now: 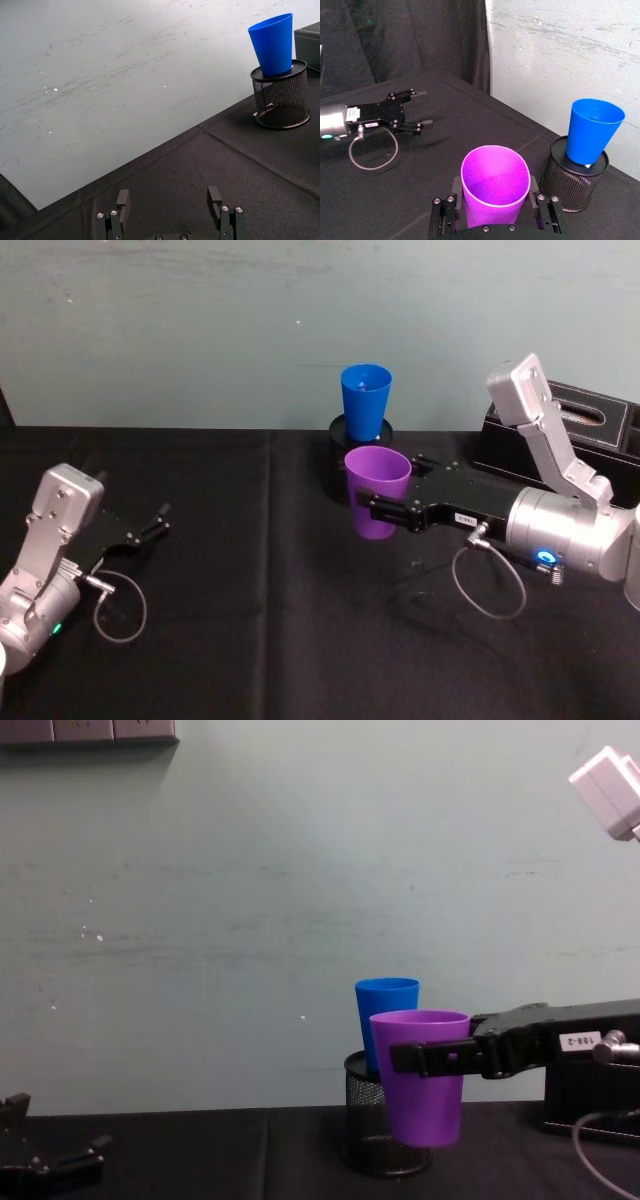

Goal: Pick up one cup with a gripper and tap it against the other cup.

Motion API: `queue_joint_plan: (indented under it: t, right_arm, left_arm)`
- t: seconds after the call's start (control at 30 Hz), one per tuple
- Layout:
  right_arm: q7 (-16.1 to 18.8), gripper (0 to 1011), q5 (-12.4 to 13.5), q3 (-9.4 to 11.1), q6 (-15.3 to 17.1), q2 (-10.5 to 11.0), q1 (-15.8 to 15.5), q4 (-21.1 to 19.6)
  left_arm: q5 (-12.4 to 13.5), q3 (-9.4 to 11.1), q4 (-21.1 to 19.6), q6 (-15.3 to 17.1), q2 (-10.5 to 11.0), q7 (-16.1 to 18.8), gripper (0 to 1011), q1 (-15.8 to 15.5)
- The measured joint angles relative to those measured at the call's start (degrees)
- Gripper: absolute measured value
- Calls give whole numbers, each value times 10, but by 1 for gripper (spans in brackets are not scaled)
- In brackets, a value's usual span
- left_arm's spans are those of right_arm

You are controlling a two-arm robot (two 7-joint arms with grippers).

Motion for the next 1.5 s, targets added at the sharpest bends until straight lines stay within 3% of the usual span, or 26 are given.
queue_joint_plan:
  t: [0.2,0.6,1.5]
  right_arm:
    - [3,736,12,-2,-10,13,-12,-15]
    - [-5,736,10,-22,-45,34,-20,-31]
    - [-6,736,11,-22,-45,35,-20,-32]
  left_arm:
    - [0,0,0,0,0,0,1012,0]
    - [0,0,0,0,0,0,1011,0]
    - [0,0,0,0,0,0,1011,0]
